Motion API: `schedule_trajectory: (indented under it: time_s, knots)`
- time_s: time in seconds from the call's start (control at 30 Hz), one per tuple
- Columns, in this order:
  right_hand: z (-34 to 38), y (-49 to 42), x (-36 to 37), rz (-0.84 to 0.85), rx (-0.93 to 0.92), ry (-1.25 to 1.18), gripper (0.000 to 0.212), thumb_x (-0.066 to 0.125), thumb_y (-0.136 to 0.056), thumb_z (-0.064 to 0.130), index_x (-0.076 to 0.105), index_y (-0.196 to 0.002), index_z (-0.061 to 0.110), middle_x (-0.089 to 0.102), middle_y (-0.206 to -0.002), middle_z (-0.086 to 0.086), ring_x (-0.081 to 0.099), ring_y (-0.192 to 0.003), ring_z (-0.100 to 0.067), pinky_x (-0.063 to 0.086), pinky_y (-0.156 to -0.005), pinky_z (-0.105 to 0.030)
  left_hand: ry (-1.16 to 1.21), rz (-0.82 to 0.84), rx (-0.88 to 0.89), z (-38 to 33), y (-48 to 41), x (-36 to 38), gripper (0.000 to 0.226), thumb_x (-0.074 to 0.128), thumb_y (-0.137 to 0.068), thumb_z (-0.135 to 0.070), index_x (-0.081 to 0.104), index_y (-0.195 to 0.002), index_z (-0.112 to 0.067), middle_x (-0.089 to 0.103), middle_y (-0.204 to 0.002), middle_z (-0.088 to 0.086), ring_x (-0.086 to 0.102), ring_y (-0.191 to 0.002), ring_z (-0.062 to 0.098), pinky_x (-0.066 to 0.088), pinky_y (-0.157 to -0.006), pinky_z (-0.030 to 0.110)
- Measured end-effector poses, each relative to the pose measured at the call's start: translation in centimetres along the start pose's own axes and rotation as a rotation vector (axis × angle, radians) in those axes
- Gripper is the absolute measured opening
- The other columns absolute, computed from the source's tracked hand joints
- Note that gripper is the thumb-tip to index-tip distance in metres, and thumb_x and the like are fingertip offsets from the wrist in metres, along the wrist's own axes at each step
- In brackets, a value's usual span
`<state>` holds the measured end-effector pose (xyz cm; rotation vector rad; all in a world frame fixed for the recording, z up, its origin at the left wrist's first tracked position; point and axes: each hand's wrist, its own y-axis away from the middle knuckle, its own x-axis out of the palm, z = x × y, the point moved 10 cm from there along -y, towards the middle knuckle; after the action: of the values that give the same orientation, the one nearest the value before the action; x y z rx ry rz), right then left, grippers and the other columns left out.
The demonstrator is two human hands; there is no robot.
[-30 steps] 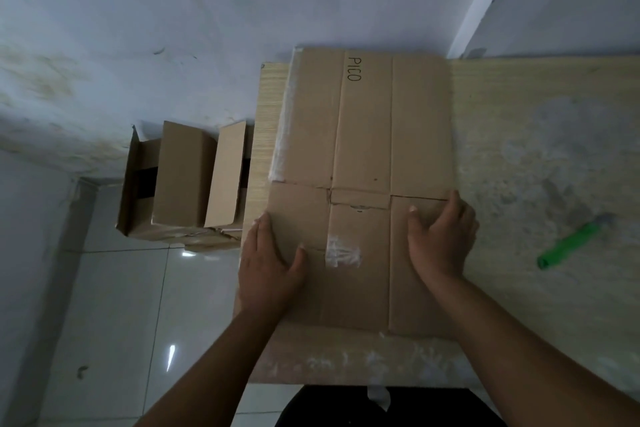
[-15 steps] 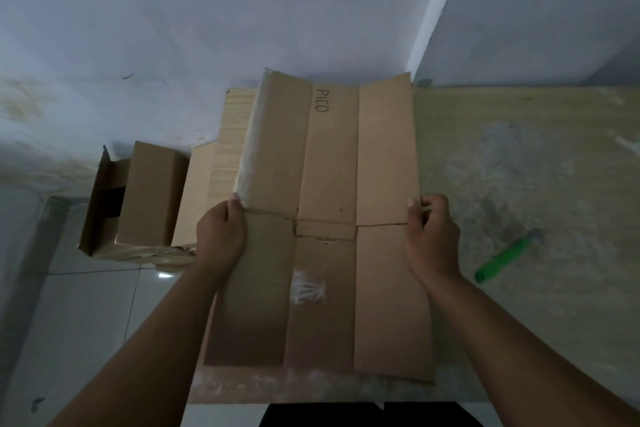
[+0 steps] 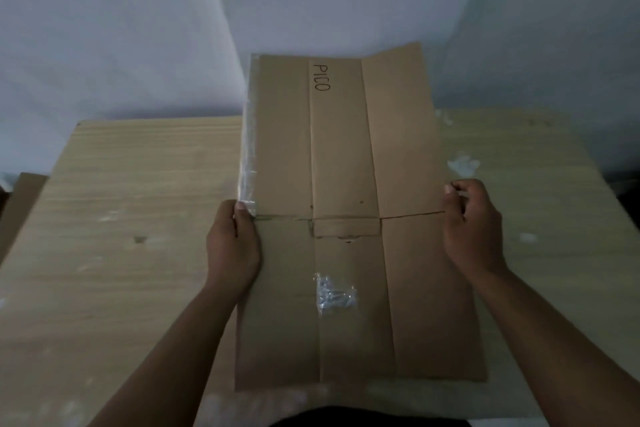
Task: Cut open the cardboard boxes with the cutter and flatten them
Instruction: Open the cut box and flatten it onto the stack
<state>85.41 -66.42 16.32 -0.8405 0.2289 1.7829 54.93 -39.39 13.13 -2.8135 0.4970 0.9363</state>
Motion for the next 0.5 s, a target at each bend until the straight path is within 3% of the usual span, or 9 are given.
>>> schedule_trajectory:
  time_s: [0.2, 0.5]
  knots:
    - [-11.2, -5.6, -9.8, 0.025, 0.065, 0.083, 0.016, 0.053, -0.103, 0.026, 0.061, -0.103, 0.012, 0.059, -0.076, 0.000, 0.063, -0.076, -0.030, 0.031, -0.061, -0.031, -0.005, 0.114, -0.047, -8.1, 6.2, 13.4, 0.035, 0.030, -0.113, -0.029, 0.049, -0.091, -0.010, 0.052, -0.078, 0.000, 0.047, -0.070, 0.006, 0.031, -0.056, 0.023]
    - [-23.3, -8.9, -14.2, 0.105, 0.154, 0.144, 0.021, 0.050, -0.104, 0.029, 0.061, -0.108, 0.011, 0.068, -0.084, -0.011, 0.066, -0.079, -0.034, 0.043, -0.063, -0.034, -0.062, 0.338, -0.052, -12.5, 9.9, 25.8, 0.035, 0.028, -0.112, -0.035, 0.047, -0.097, -0.010, 0.057, -0.081, 0.005, 0.056, -0.072, 0.022, 0.037, -0.056, 0.033]
